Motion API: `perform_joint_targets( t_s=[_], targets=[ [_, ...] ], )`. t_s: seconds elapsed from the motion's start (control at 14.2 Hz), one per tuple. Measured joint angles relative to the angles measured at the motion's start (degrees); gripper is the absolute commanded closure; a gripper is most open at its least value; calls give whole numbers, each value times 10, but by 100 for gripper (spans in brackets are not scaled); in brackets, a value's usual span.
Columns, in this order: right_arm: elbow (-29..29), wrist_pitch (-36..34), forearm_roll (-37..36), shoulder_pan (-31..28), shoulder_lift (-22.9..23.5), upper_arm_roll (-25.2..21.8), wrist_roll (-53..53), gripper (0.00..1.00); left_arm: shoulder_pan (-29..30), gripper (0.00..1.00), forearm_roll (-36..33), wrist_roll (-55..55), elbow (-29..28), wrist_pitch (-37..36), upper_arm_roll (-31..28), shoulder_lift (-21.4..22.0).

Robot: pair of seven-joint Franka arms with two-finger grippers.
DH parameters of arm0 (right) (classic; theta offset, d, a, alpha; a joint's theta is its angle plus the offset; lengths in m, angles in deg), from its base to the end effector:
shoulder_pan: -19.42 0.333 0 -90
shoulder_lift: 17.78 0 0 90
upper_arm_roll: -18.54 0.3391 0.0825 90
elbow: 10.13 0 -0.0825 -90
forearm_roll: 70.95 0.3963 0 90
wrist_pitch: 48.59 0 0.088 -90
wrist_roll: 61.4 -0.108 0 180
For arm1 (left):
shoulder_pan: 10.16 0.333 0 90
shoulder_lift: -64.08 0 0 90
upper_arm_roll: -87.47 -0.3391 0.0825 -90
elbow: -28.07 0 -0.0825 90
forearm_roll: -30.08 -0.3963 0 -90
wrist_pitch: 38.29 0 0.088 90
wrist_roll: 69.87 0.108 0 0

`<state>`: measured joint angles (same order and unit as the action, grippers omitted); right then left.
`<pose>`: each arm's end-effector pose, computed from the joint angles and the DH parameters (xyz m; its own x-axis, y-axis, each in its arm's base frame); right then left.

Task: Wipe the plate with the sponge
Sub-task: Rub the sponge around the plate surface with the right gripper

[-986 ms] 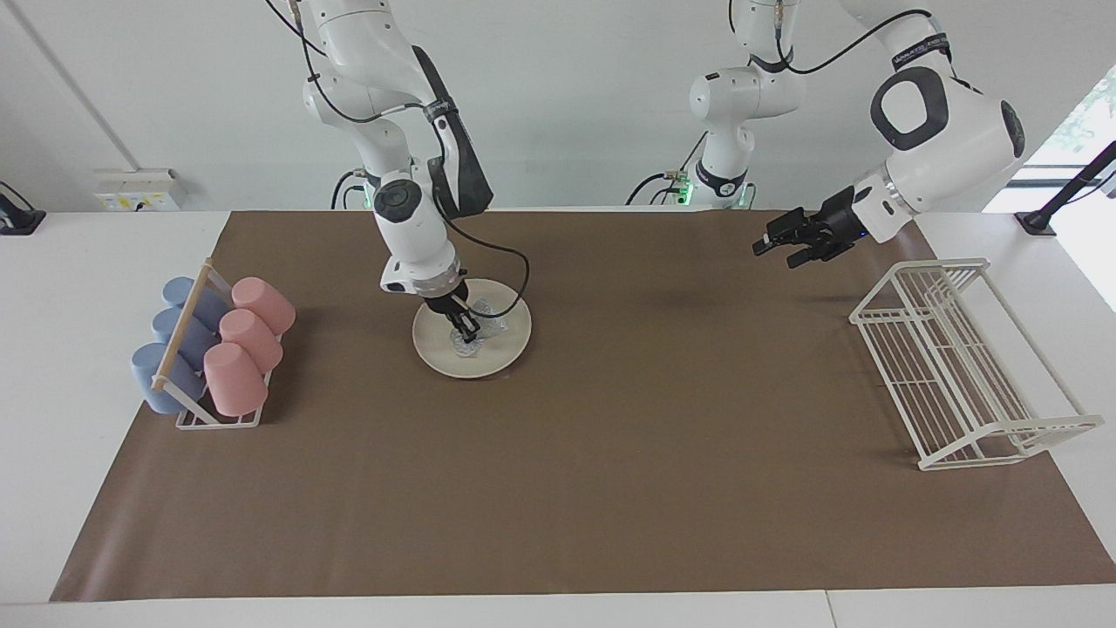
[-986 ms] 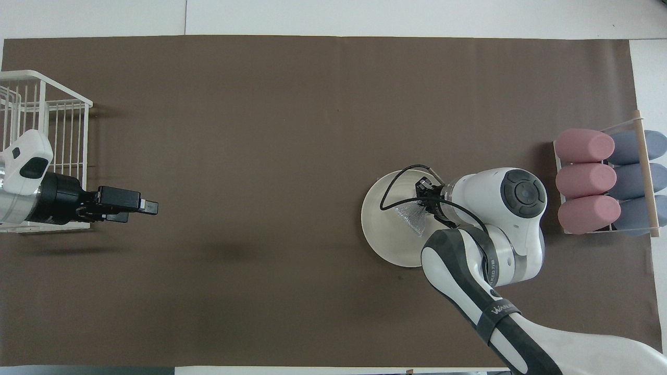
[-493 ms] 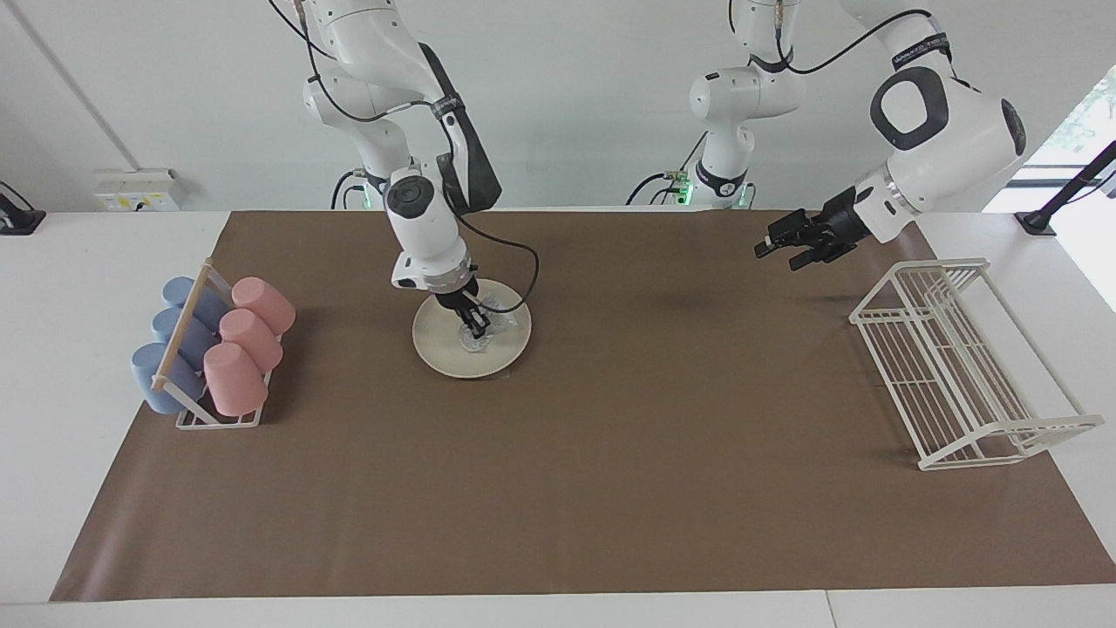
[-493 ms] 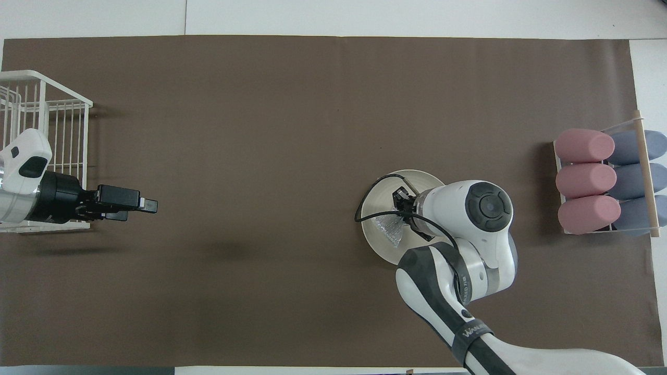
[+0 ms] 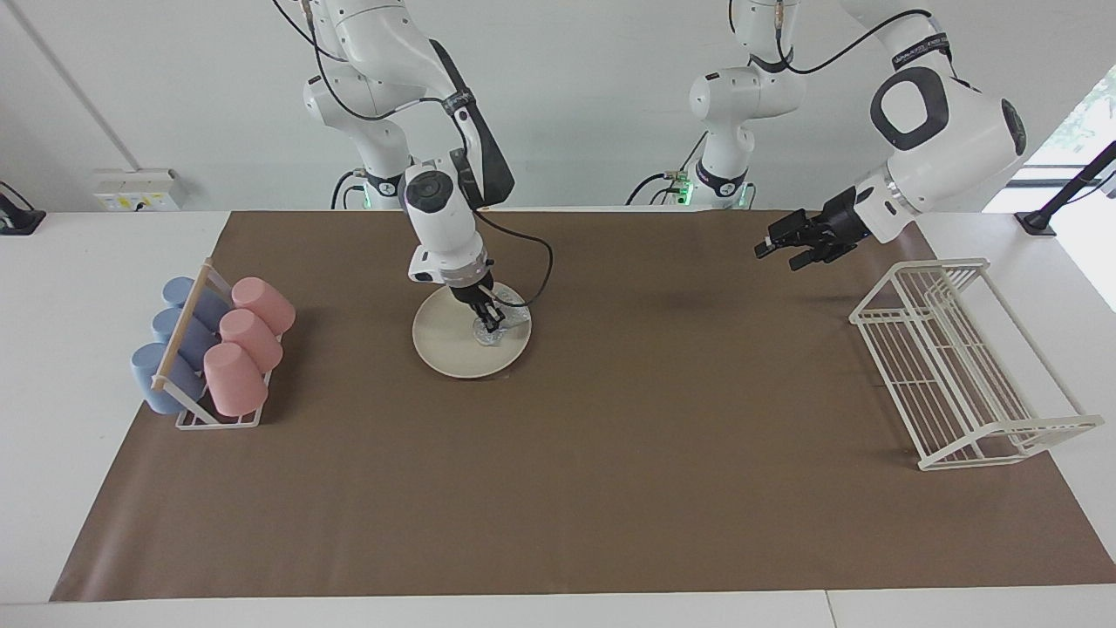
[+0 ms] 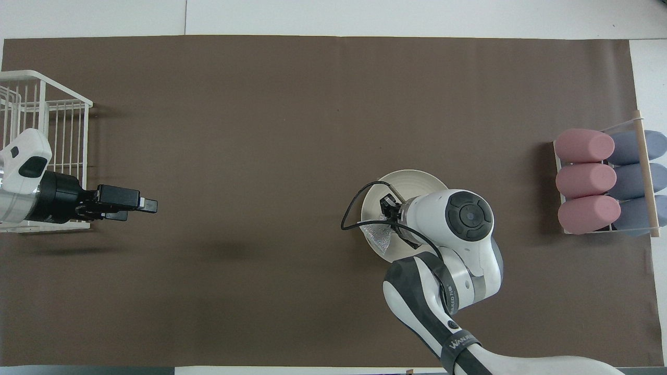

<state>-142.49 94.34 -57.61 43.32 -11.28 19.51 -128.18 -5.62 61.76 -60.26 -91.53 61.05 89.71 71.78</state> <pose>0.4891 0.2254 0.3148 0.6125 -0.7814 -0.1190 -0.7903 -0.6023 -0.1125 0.5039 -0.0289 0.4967 0.9877 -0.0172 -0.1556 0.0664 -0.8540 0.5160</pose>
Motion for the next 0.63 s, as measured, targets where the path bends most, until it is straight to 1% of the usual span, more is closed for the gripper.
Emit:
perform_joint_targets(
  t_s=[0.35,0.49,0.63],
  targets=[
    [-2,0,0,-72,0,-2,120,100,0,0,0,-5,0,2,0,0],
    [-2,0,0,-73,0,-2,122,100,0,0,0,-9,0,4,0,0],
    [-2,0,0,-61,0,-1,104,100,0,0,0,-10,0,5,0,0]
  ],
)
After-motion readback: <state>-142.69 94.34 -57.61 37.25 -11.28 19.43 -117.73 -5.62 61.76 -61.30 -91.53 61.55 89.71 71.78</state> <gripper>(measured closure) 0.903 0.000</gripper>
